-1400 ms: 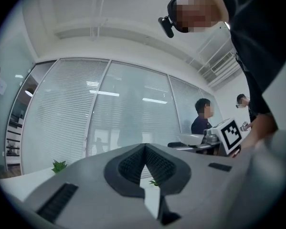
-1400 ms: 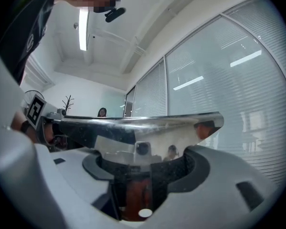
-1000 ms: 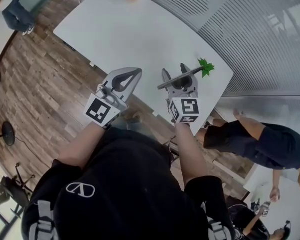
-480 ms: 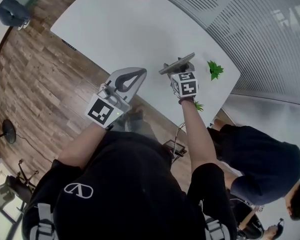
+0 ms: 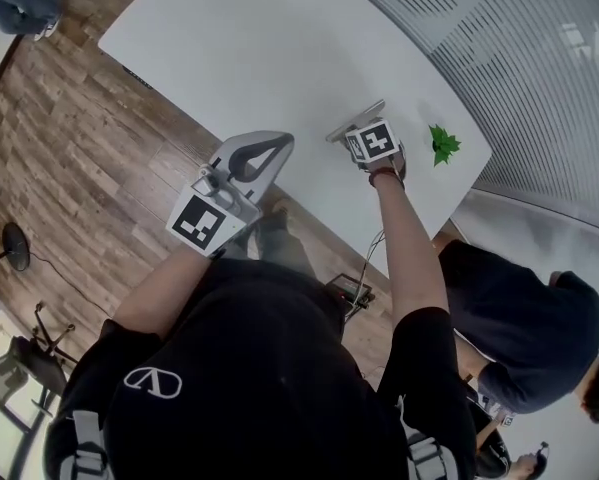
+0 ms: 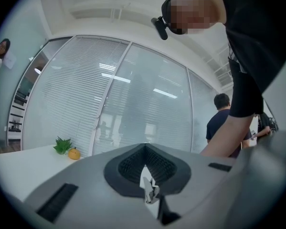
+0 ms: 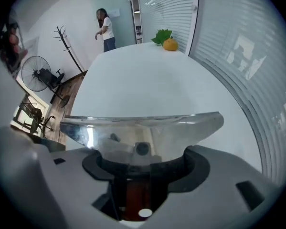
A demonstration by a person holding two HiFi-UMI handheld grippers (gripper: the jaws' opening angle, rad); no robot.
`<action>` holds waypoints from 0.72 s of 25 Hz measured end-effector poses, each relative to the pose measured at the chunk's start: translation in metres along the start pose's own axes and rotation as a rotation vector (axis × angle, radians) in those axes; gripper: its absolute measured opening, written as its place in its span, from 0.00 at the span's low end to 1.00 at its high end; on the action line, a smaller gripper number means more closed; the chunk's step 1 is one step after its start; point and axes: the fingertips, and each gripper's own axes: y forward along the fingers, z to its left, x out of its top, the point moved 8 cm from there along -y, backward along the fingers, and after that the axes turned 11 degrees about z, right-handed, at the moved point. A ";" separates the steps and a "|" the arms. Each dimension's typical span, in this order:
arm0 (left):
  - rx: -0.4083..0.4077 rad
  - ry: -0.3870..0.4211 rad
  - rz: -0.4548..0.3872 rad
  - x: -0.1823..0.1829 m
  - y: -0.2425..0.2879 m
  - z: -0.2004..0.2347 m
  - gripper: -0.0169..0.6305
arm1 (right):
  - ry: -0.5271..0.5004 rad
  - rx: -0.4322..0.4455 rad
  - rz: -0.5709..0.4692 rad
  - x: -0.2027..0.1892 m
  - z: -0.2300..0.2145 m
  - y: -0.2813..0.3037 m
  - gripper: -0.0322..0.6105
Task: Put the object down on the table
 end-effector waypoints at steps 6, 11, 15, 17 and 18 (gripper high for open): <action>0.009 -0.010 0.003 -0.003 0.001 0.007 0.03 | -0.030 0.024 0.068 0.005 -0.005 0.009 0.50; 0.012 -0.016 0.005 -0.005 0.005 0.008 0.03 | -0.045 0.052 0.106 0.005 -0.006 0.017 0.51; 0.017 -0.018 0.005 -0.003 0.004 0.011 0.03 | -0.050 0.055 0.123 0.004 -0.005 0.023 0.52; 0.018 -0.014 0.004 -0.004 0.004 0.011 0.03 | -0.054 0.055 0.135 0.002 -0.005 0.027 0.53; 0.019 -0.013 0.004 -0.004 0.004 0.010 0.03 | -0.054 0.056 0.137 0.001 -0.006 0.028 0.54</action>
